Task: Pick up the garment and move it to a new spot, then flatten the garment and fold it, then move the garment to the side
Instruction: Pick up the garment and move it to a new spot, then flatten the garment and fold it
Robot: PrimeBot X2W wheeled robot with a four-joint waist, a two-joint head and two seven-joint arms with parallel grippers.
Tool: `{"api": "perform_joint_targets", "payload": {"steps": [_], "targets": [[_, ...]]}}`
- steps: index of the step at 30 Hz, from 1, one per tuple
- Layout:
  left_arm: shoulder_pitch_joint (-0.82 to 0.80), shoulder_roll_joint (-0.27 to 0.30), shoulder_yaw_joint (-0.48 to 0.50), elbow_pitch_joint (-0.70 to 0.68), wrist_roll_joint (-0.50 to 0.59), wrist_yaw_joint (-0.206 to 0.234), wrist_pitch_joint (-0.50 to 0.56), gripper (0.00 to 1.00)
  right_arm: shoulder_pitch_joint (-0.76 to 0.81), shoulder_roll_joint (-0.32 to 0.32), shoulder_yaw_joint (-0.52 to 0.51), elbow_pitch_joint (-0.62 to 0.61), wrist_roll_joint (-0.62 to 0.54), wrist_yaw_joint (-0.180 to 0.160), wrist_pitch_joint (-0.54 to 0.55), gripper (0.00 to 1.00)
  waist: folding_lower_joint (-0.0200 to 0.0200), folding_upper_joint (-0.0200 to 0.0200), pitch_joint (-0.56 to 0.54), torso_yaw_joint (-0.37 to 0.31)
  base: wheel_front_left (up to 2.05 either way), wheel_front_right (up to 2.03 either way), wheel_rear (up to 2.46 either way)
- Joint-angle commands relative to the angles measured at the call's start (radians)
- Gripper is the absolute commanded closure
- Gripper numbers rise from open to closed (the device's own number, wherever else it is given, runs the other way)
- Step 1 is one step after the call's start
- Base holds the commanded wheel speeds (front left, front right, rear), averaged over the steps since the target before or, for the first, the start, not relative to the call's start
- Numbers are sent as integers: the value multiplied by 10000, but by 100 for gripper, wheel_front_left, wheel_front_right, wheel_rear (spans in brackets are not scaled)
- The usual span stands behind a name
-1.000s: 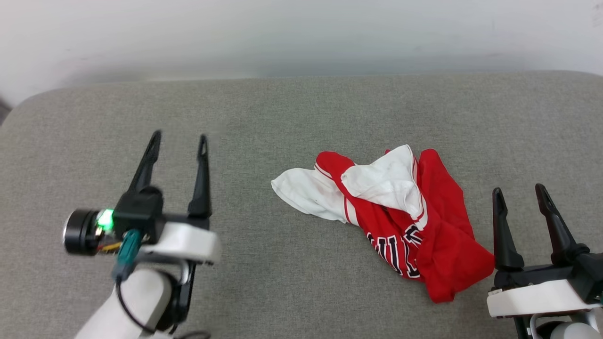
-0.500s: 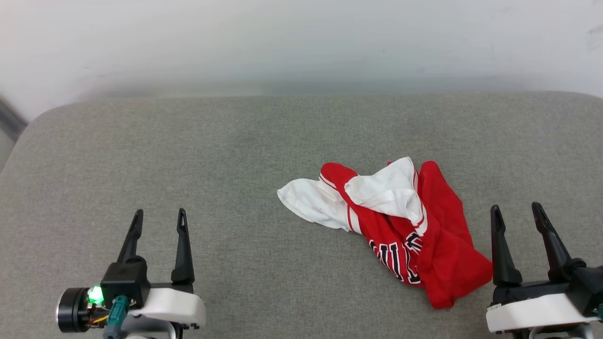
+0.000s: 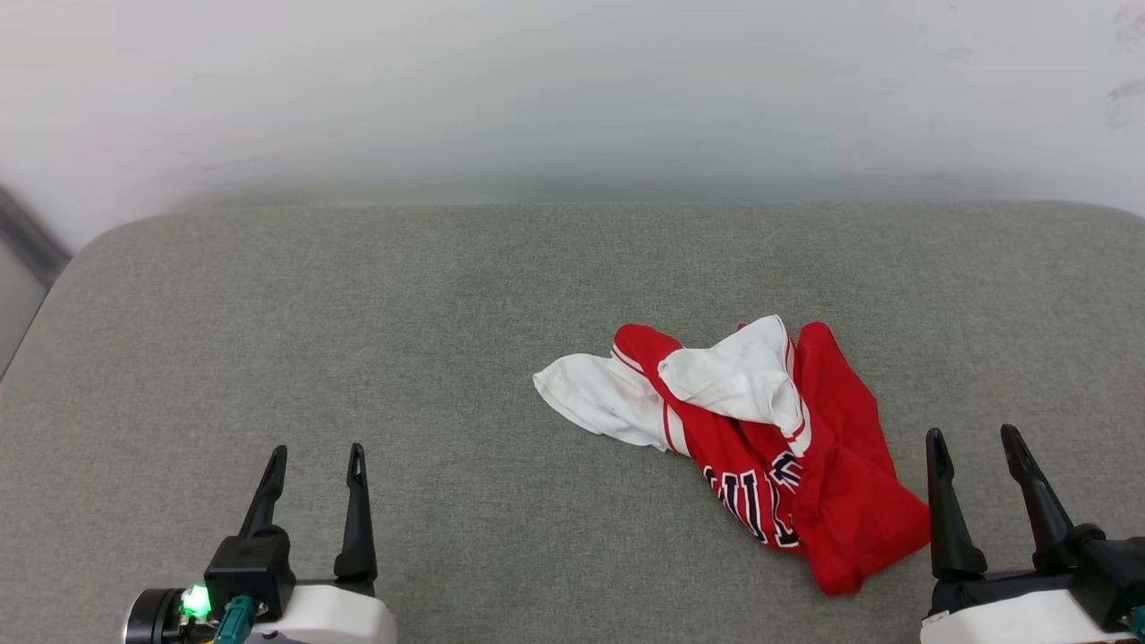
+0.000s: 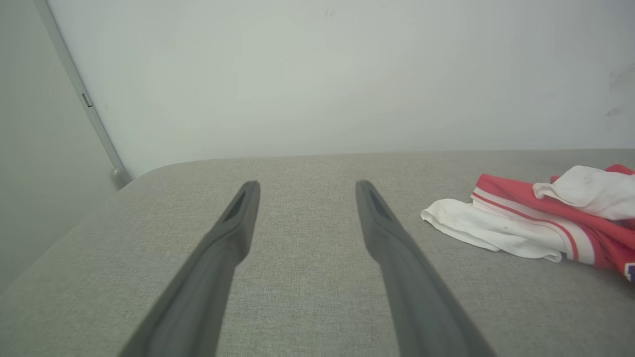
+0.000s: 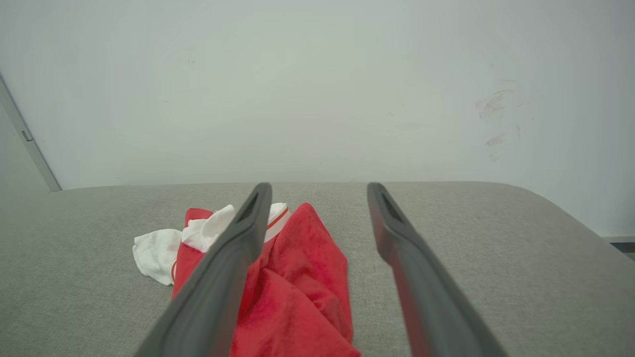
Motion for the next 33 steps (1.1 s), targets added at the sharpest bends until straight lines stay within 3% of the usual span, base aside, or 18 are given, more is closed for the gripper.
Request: {"api": "perform_joint_targets", "payload": {"steps": [1,13,20,25,30,33], "targets": [[102,-123,143,53,133,-138,-26,0,155,13,36,23,35,-7,-20,0,1,0,-20,-10,0,0,0],[-678,-504,807,236,470,-1004,-26,0,78,13,12,-16,75,-7,-20,0,1,0,-36,-31,0,0,0],[-2774,95,645,670,792,-2032,-26,0,-221,11,91,-103,-53,-7,-20,0,1,0,281,-184,0,0,0],[-4658,596,325,1487,740,-2468,190,0,-387,13,46,-158,-53,-7,-20,0,1,0,638,-394,0,0,0],[-6394,1105,-377,2036,298,-2732,1489,0,-598,13,-39,-207,-9,-7,-20,0,1,0,1099,-609,0,0,0],[-7325,1480,-1322,2252,-360,-2766,2648,0,-739,16,-35,-243,11,-7,-20,0,1,0,1358,-755,0,0,0]]}}
